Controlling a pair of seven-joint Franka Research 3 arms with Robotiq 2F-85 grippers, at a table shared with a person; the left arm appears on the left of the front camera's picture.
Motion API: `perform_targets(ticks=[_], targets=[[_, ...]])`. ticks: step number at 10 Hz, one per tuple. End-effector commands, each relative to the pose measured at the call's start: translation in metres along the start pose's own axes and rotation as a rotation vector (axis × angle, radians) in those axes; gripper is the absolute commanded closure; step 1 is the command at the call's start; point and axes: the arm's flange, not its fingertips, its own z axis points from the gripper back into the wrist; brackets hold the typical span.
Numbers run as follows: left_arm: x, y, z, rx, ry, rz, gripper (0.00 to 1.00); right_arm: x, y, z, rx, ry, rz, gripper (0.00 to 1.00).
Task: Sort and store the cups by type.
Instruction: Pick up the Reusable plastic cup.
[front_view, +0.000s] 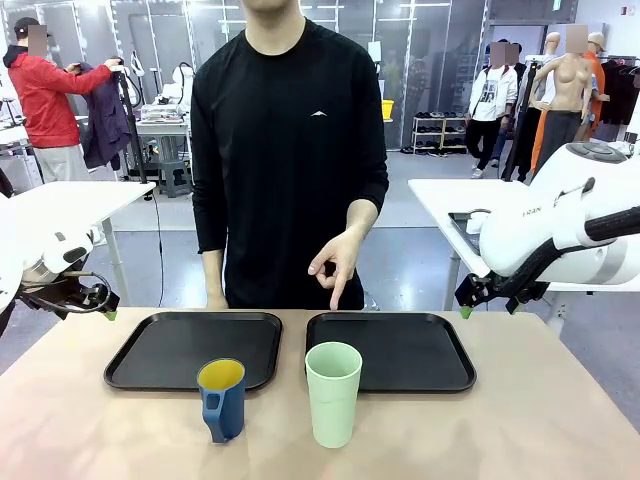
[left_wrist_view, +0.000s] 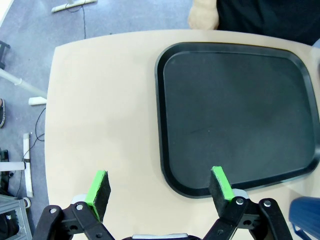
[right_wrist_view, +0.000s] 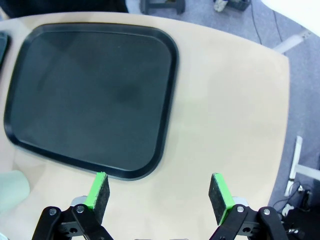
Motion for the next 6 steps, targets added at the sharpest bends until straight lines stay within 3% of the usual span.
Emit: perform_targets(ticks=[1,3,6], targets=[[0.0,0.0014,0.0003,0.005,0.0,-0.006,0.0,-0.0008,0.001,0.0078,0.064,0.022,0.201,0.0],[0.0,0.0014,0.0003,0.005,0.0,-0.006,0.0,-0.0011,0.0048,0.0118,0.08,0.1,0.466,0.0],[0.0,0.0014,0.0003,0.005,0.0,-0.006,0.0,0.0028,0.0098,0.0096,-0.064,0.171,0.801,0.0]])
